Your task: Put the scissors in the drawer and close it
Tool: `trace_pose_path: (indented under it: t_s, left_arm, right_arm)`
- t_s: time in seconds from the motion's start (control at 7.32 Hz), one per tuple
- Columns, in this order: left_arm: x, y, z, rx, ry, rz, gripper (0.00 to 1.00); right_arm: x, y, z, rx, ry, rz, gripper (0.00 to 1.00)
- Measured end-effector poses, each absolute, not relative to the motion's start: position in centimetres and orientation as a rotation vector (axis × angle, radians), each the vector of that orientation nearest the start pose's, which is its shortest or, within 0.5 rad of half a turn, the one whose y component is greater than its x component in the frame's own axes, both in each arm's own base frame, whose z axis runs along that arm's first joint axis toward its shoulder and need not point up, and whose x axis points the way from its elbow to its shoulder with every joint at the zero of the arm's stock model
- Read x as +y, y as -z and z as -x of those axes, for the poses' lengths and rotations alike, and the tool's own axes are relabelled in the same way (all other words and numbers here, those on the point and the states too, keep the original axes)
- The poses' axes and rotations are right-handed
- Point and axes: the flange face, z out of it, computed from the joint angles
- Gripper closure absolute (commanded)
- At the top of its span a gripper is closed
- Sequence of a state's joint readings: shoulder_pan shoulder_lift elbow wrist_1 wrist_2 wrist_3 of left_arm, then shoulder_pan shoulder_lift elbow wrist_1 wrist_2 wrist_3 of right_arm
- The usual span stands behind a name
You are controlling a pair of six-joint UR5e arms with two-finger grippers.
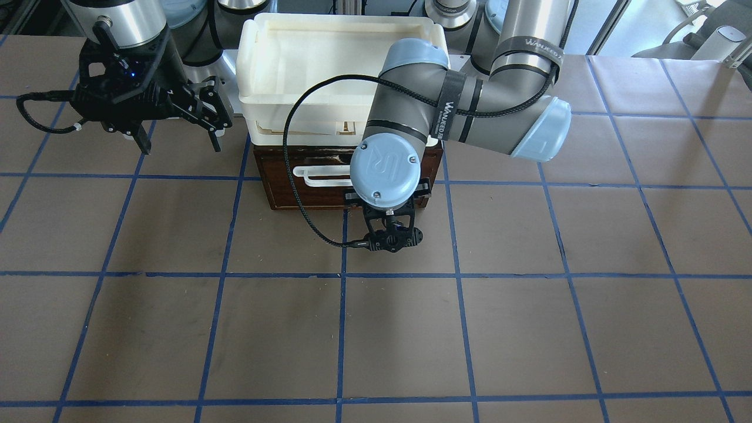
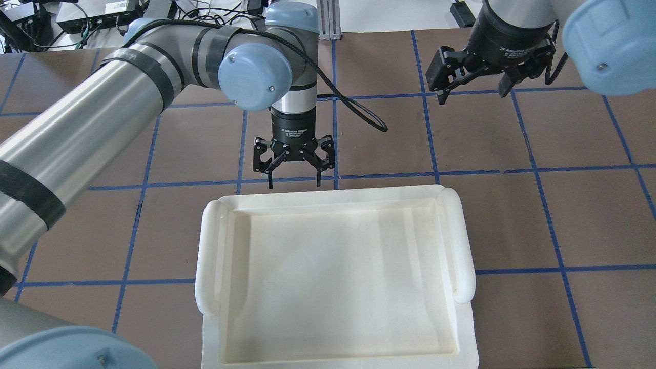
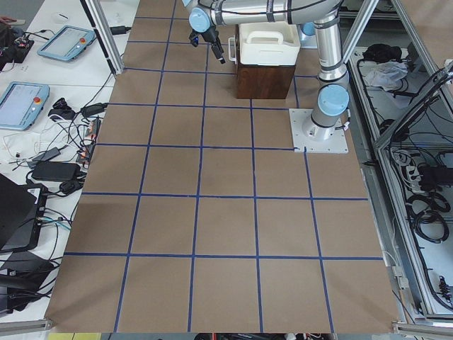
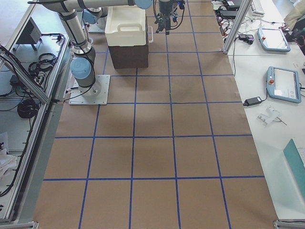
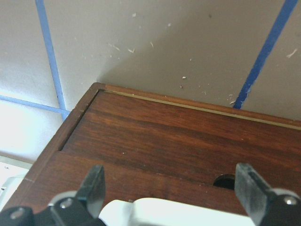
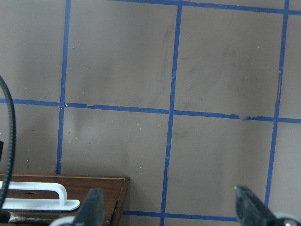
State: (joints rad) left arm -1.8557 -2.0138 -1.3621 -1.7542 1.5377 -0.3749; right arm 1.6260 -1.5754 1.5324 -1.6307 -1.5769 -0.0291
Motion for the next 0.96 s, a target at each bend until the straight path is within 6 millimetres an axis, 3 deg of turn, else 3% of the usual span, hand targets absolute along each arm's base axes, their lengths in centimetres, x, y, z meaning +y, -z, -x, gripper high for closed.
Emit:
trace_pose_path:
  t_s: [0.27, 0.55, 0.96]
  left_arm:
    - [-58.7, -37.8, 26.3, 3.089, -0.393, 0.06, 0.0]
    - [-60.9, -43.1, 20.8, 3.164, -0.121, -0.07, 0.0]
    - [-60.6, -48.0, 14.9, 3.163, 0.067, -0.137, 0.0]
  right_arm:
    - [-49.1, -51.6, -16.0, 3.139, 0.162, 0.131, 0.0]
    - [-49.1, -51.6, -16.0, 3.139, 0.162, 0.131, 0.0]
    - [-49.1, -51.6, -16.0, 3.14, 0.162, 0.132, 0.0]
